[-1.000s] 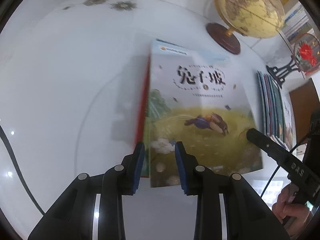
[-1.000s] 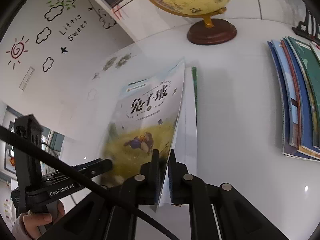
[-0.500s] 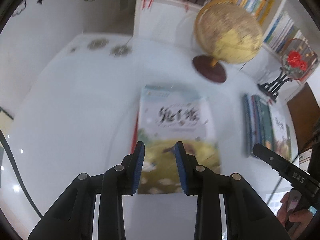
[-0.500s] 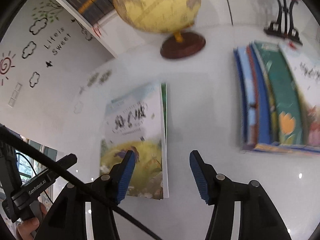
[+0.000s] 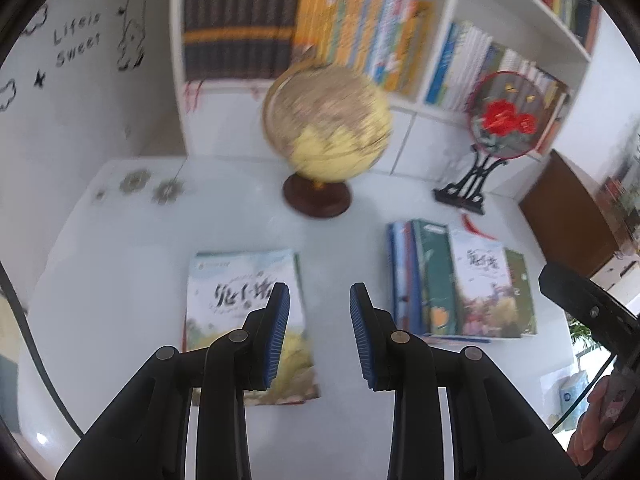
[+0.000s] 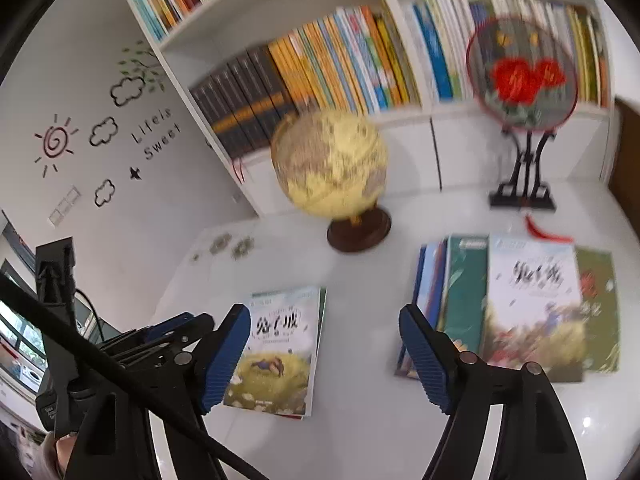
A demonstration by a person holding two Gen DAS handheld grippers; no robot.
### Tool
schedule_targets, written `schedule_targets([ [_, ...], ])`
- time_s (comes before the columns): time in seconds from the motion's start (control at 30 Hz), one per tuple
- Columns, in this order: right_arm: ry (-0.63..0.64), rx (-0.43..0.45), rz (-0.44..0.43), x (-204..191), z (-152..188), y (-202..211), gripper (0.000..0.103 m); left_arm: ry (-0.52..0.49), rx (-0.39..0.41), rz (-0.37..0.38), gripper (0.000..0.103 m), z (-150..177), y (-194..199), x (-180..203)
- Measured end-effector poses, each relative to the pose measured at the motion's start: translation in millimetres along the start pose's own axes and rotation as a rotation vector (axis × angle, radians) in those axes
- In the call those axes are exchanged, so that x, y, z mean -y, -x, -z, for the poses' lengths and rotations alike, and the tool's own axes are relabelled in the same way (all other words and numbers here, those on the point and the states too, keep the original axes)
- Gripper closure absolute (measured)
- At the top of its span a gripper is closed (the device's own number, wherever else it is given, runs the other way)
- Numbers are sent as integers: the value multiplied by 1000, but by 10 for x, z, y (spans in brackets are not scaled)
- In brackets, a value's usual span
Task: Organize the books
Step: 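Raise both open grippers away from the stacked books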
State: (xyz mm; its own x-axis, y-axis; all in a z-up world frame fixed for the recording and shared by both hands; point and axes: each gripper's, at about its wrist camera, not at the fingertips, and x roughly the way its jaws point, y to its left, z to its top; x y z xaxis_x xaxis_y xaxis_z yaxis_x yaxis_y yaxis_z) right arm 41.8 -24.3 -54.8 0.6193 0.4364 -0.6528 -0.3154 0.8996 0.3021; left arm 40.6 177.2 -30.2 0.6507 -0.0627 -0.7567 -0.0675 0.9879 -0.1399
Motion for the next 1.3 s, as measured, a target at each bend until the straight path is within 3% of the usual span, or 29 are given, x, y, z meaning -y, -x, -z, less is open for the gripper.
schedule_targets([
  [0.23,46,109,30,102,-213,644,19,-106,74,-53,72,-216,424,548],
  [0.33,54,158,48,185,-316,903,11,-132,121,-61,55,-260,568,758],
  [0.4,82,192,85,227,-374,1058,10,-159,179,-66,52,-284,679,937],
  [0.47,129,219,115,269,-406,1187,6,-192,207,-80,31,-316,738,1100],
  [0.5,144,225,123,299,-413,1225,4,-214,230,-91,30,-327,780,1198],
  [0.63,150,230,137,489,-450,1387,4,-260,302,-120,29,-425,953,1518],
  [0.77,111,292,122,664,-561,1679,3,-214,323,-118,29,-592,1113,1718],
  [0.97,102,379,116,732,-785,2123,1,-191,454,-102,29,-657,1422,1958],
  [1.1,120,416,116,736,-834,2317,0,-213,472,-89,28,-646,1473,2107],
  [1.3,126,419,121,801,-781,2361,0,-256,421,-26,20,-551,1337,2247],
])
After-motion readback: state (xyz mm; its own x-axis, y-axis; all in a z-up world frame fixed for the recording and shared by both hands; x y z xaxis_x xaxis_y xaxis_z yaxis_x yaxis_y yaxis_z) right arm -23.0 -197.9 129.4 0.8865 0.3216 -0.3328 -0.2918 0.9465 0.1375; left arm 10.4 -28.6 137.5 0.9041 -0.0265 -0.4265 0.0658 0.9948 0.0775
